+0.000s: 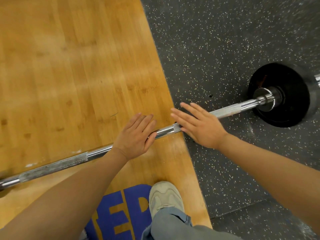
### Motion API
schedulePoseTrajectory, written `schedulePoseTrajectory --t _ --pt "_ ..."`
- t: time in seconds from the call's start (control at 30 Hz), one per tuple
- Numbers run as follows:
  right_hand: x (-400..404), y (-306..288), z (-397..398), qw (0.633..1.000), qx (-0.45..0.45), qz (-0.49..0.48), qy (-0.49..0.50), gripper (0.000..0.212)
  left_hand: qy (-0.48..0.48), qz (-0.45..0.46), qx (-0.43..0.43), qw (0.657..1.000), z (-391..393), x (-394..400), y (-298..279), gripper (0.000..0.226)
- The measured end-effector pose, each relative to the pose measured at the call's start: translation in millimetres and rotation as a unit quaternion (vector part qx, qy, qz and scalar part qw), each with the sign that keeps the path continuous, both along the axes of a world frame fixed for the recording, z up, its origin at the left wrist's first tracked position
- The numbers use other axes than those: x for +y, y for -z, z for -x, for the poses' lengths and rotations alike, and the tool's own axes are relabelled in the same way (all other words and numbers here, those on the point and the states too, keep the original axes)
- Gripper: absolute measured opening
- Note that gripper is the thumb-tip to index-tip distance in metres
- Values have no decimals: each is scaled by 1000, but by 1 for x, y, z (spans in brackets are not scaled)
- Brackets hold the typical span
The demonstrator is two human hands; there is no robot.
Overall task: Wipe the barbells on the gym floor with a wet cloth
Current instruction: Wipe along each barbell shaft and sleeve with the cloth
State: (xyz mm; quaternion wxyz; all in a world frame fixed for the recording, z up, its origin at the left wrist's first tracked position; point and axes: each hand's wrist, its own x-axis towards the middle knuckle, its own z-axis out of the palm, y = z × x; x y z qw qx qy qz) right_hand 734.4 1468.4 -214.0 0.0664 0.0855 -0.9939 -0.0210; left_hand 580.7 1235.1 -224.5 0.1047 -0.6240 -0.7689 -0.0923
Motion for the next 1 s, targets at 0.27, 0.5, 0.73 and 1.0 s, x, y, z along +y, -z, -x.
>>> schedulePoseTrajectory --t 0.27,0.5,0.73,1.0 --pt "85 -19 -29 994 -56 -19 -96 48 0 7 9 1000 0 -1 1 46" --pt "16 3 5 997 21 21 -75 45 26 22 21 999 -1 0 4 41" --pt "81 -12 -20 990 -9 -19 -138 46 28 13 15 999 2 -1 4 42" --pt "62 -3 -16 998 38 -3 -41 45 30 21 11 999 1 -1 3 42"
